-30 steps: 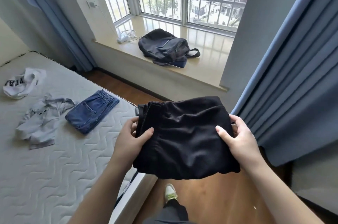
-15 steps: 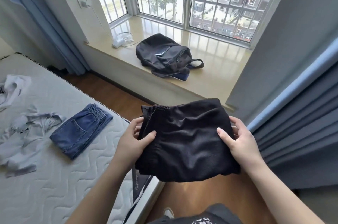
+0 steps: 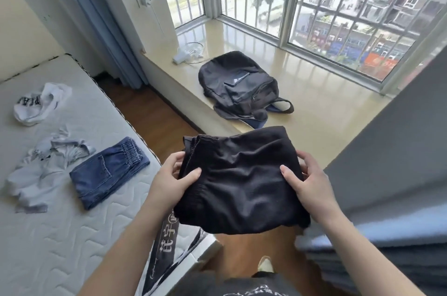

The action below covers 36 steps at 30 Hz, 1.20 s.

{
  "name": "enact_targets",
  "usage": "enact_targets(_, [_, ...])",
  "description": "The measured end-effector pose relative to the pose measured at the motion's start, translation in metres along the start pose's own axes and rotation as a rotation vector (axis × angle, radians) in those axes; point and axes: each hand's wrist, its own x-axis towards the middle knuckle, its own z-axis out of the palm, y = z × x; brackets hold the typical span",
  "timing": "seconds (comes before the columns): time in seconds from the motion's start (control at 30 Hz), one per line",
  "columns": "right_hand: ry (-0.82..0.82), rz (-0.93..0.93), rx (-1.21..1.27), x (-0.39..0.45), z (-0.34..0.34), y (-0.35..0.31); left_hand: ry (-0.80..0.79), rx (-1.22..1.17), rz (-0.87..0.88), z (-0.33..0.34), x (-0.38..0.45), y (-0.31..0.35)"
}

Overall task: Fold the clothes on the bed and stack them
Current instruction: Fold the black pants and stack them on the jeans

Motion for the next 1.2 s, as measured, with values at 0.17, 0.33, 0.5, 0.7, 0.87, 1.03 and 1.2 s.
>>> enact_targets(0.17, [-0.104, -0.021, 0.025, 0.056, -0.003, -0.003, 0.097, -0.035, -0.031, 0.014, 0.023, 0.012])
enact_targets(0.33, [-0.168, -0.029, 0.045, 0.101, 0.012, -0.011, 0.169, -0.075, -0.074, 0.010, 0.049, 0.014])
enact_targets(0.5, [-0.238, -0.043, 0.031, 0.144, 0.044, -0.023, 0.235, -0.085, -0.113, -0.006, 0.084, 0.004])
enact_targets(0.7, [-0.339, -0.077, 0.010, 0.206, 0.106, -0.046, 0.331, -0.125, -0.125, -0.044, 0.134, -0.012])
enact_targets(0.87, [-0.414, -0.134, -0.068, 0.247, 0.155, -0.077, 0.407, -0.165, -0.134, -0.082, 0.169, -0.021])
enact_targets(1.03, [-0.449, -0.174, -0.117, 0.284, 0.197, -0.095, 0.447, -0.171, -0.135, -0.108, 0.202, -0.024])
enact_targets(1.2, [-0.534, -0.203, -0.137, 0.326, 0.241, -0.113, 0.474, -0.206, -0.147, -0.135, 0.236, -0.035])
